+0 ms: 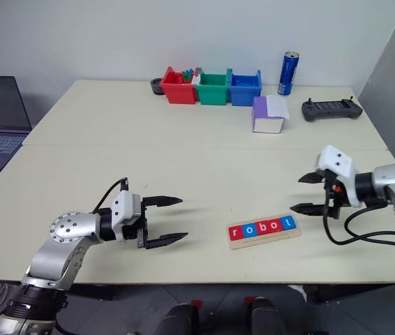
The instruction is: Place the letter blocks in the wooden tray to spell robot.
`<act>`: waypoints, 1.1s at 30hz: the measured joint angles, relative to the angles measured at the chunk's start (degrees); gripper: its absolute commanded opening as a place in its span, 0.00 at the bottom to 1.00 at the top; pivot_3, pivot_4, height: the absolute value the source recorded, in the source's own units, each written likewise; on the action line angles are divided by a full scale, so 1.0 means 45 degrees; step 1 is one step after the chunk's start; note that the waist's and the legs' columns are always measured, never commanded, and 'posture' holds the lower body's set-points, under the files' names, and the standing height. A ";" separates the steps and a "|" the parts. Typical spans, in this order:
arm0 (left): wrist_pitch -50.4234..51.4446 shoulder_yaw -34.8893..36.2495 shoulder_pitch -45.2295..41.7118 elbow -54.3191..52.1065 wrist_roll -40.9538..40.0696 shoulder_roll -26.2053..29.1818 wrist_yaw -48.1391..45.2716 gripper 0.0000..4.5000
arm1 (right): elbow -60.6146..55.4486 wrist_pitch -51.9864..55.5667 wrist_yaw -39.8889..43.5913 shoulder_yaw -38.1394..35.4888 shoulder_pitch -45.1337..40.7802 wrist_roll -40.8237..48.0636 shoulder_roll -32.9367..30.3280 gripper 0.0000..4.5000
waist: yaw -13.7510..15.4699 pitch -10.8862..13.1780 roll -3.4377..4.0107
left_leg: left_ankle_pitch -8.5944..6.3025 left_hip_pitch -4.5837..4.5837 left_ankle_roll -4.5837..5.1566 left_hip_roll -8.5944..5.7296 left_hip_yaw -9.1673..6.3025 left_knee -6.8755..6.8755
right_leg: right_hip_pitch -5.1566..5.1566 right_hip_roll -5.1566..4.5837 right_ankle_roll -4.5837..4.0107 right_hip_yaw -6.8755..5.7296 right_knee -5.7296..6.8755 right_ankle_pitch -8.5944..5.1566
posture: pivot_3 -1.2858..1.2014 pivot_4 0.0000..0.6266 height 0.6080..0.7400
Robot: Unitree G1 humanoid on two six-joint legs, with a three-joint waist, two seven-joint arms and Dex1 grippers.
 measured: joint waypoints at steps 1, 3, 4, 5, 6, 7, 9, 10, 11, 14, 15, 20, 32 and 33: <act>0.0000 0.0013 -0.0080 0.0011 -0.0007 -0.0001 -0.0062 1.00 | 0.0146 -0.0106 -0.0150 -0.0197 0.0442 0.0081 -0.0006 1.00 | 0.0001 -0.0003 -0.0005 | 0.0000 0.0001 0.0000 0.0000 -0.0001 0.0000 | 0.0002 0.0000 -0.0001 -0.0001 -0.0001 0.0000 | 0.52 0.24 1.00; 0.0006 0.0013 -0.0134 0.0031 -0.0006 -0.0002 -0.0094 1.00 | 0.0355 -0.0338 -0.0385 -0.0229 0.1209 0.0045 -0.0001 1.00 | -0.0002 -0.0003 -0.0004 | 0.0000 0.0000 0.0000 0.0000 0.0003 -0.0001 | 0.0002 0.0000 0.0000 0.0005 -0.0001 0.0000 | 0.52 0.24 1.00; 0.0019 0.0014 -0.0144 0.0036 -0.0006 -0.0001 -0.0100 1.00 | 0.0524 -0.0520 -0.0590 -0.0172 0.1616 -0.0071 0.0001 1.00 | -0.0003 -0.0003 -0.0005 | 0.0000 0.0001 0.0000 0.0000 0.0003 -0.0001 | 0.0002 0.0000 0.0000 0.0005 -0.0001 0.0000 | 0.52 0.24 1.00; 0.0037 0.0015 -0.0145 0.0038 -0.0006 -0.0001 -0.0109 1.00 | 0.0733 -0.0671 -0.0764 -0.0047 0.1824 -0.0239 0.0003 1.00 | -0.0004 -0.0003 -0.0004 | 0.0000 0.0001 0.0000 -0.0001 0.0004 -0.0001 | 0.0002 0.0000 0.0000 0.0007 0.0000 0.0000 | 0.52 0.24 1.00; 0.0052 0.0014 -0.0145 0.0038 -0.0007 -0.0001 -0.0118 1.00 | 0.0936 -0.0887 -0.0923 0.0050 0.2070 -0.0397 0.0009 1.00 | -0.0006 -0.0003 -0.0004 | 0.0000 0.0001 0.0000 0.0000 0.0006 0.0000 | 0.0001 0.0000 0.0001 0.0007 0.0000 0.0000 | 0.52 0.24 1.00; 0.0067 0.0014 -0.0144 0.0040 -0.0006 -0.0001 -0.0121 1.00 | 0.1116 -0.1083 -0.0978 0.0090 0.2247 -0.0456 0.0009 1.00 | -0.0026 -0.0002 -0.0003 | 0.0000 0.0004 0.0000 0.0000 0.0008 0.0000 | 0.0001 0.0000 0.0001 0.0010 0.0001 0.0000 | 0.52 0.24 1.00; 0.0079 0.0011 -0.0148 0.0039 -0.0006 -0.0001 -0.0124 1.00 | 0.1209 -0.1519 -0.0841 0.0103 0.2420 -0.0410 0.0008 1.00 | -0.0070 -0.0002 -0.0002 | 0.0000 0.0017 0.0001 0.0002 0.0009 -0.0001 | 0.0001 0.0004 0.0001 0.0012 0.0009 0.0000 | 0.52 0.24 1.00; 0.0085 0.0011 -0.0148 0.0040 -0.0006 -0.0001 -0.0128 1.00 | 0.1200 -0.1778 -0.0697 0.0103 0.2445 -0.0319 0.0009 1.00 | -0.0079 -0.0002 -0.0002 | 0.0000 0.0019 0.0001 0.0005 0.0008 -0.0002 | 0.0001 0.0006 0.0001 0.0012 0.0010 0.0000 | 0.52 0.24 1.00; 0.0091 0.0011 -0.0148 0.0040 -0.0006 -0.0001 -0.0137 1.00 | 0.1191 -0.2003 -0.0502 0.0103 0.2434 -0.0261 0.0008 1.00 | -0.0079 -0.0002 -0.0002 | 0.0000 0.0019 0.0001 0.0004 0.0008 -0.0002 | 0.0001 0.0006 0.0002 0.0010 0.0011 0.0000 | 0.52 0.24 1.00; 0.0101 0.0009 -0.0164 0.0067 -0.0005 -0.0001 -0.0174 1.00 | 0.1403 -0.2842 0.0079 0.0312 0.1890 -0.0204 0.0010 1.00 | -0.0078 -0.0002 -0.0002 | 0.0000 0.0018 0.0001 0.0004 0.0009 0.0003 | 0.0004 0.0006 0.0004 0.0012 0.0006 0.0001 | 0.52 0.24 1.00; 0.0103 -0.0004 -0.0192 0.0088 -0.0003 -0.0002 -0.0200 1.00 | 0.1715 -0.3288 0.0376 0.0564 0.1505 -0.0248 0.0010 1.00 | -0.0077 -0.0002 -0.0003 | 0.0000 0.0018 0.0001 0.0004 0.0009 0.0006 | 0.0005 0.0006 0.0003 0.0013 0.0004 0.0001 | 0.52 0.24 1.00; 0.0100 -0.0025 -0.0244 0.0123 0.0004 -0.0005 -0.0256 1.00 | 0.3641 -0.4819 0.1705 0.1798 0.0158 -0.0710 0.0169 1.00 | -0.0042 -0.0001 -0.0004 | 0.0000 0.0011 0.0001 0.0004 0.0009 0.0004 | 0.0005 0.0005 0.0007 0.0010 0.0000 0.0003 | 0.52 0.24 1.00; 0.0101 0.0072 0.0148 0.0066 -0.0002 0.0160 -0.0101 1.00 | 0.5308 -0.8013 0.3005 0.3273 -0.1092 -0.1565 0.0206 1.00 | -0.0035 -0.0001 -0.0003 | 0.0000 0.0012 0.0001 0.0003 0.0007 0.0000 | 0.0002 0.0004 0.0000 0.0008 0.0002 -0.0001 | 0.52 0.24 1.00; 0.0101 0.0072 0.0147 0.0060 -0.0002 0.0160 -0.0099 1.00 | 0.5317 -0.8356 0.3021 0.3432 -0.1098 -0.1696 0.0213 1.00 | -0.0035 -0.0001 -0.0003 | 0.0000 0.0013 0.0000 0.0003 0.0007 0.0000 | 0.0002 0.0004 0.0000 0.0008 0.0002 -0.0001 | 0.52 0.24 1.00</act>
